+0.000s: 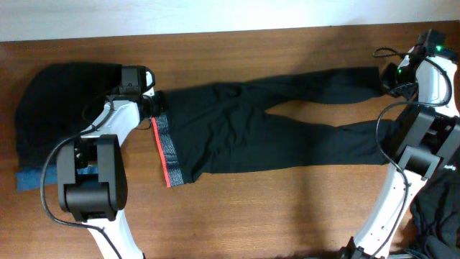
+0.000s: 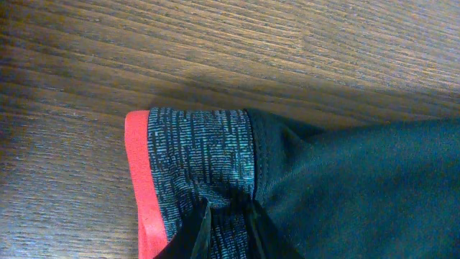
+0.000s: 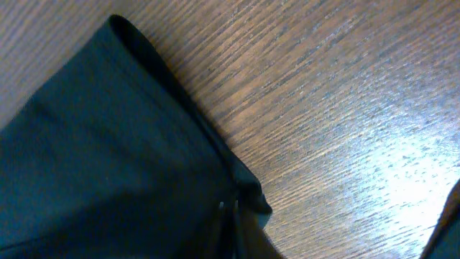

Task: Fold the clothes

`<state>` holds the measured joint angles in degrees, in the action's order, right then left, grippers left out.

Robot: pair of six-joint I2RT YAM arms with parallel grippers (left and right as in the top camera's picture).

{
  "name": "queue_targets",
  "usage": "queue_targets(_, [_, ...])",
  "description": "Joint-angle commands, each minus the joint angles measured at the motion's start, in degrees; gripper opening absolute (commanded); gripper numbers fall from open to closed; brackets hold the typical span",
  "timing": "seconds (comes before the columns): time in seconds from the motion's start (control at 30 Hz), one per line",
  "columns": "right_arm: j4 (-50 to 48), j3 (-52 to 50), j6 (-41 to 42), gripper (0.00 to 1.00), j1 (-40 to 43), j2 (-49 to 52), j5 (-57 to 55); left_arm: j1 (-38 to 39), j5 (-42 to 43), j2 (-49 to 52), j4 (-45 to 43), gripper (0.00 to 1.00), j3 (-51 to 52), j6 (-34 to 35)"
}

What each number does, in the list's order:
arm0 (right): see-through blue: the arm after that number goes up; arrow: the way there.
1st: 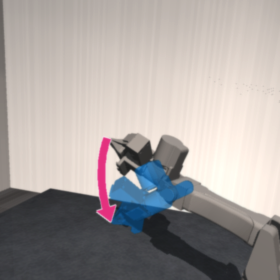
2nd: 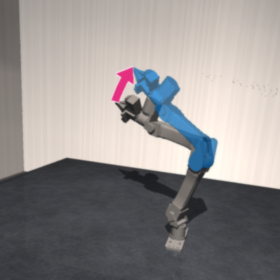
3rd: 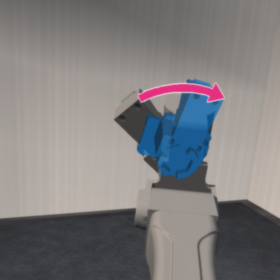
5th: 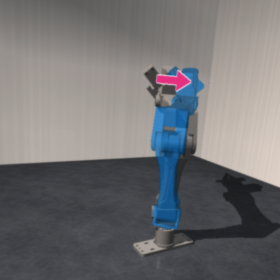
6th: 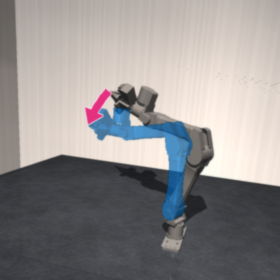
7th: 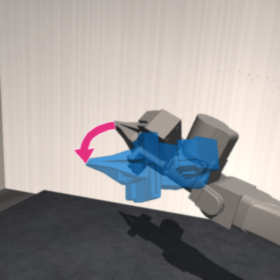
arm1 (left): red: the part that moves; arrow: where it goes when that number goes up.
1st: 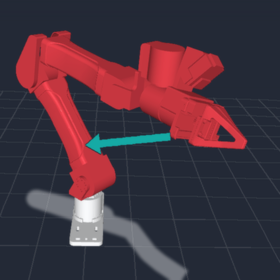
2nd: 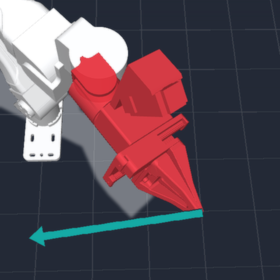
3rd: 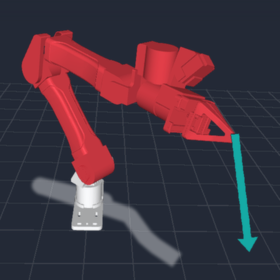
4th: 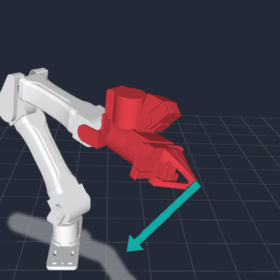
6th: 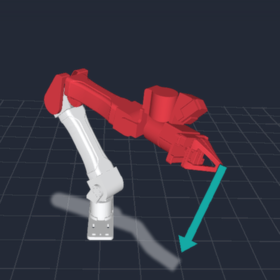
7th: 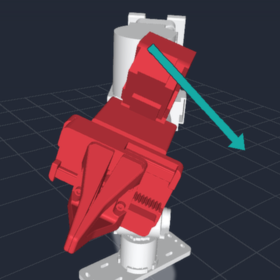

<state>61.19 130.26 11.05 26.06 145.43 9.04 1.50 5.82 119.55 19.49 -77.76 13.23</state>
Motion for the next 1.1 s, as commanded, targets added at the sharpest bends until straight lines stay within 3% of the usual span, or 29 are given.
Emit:
queue_targets(0.0, [0.17, -0.13, 0.44, 0.16, 0.00, -0.52, -2.47, 0.00, 0.44, 3.41, 2.23, 0.17, 1.77, -0.04])
queue_targets(0.07, [0.37, -0.11, 1.81, 0.19, 0.00, -0.52, -4.50, 0.00, 0.44, 3.41, 2.23, 0.18, 1.77, -0.07])
queue_targets(0.4, [1.46, 10.51, 1.29, 0.69, 0.83, -2.32, -4.07, 0.00, 0.44, 3.41, 2.23, 0.17, 1.77, -0.07])
queue_targets(0.77, [-0.13, 7.91, -9.14, 0.81, -1.73, 0.02, 0.66, 0.00, 0.44, 3.41, 2.23, 0.18, 1.77, -0.07])
queue_targets(1.07, [-8.31, 1.77, -9.60, 0.95, -3.34, 0.57, 1.31, 0.00, 0.46, 3.41, 2.25, 0.18, 1.77, -0.04])
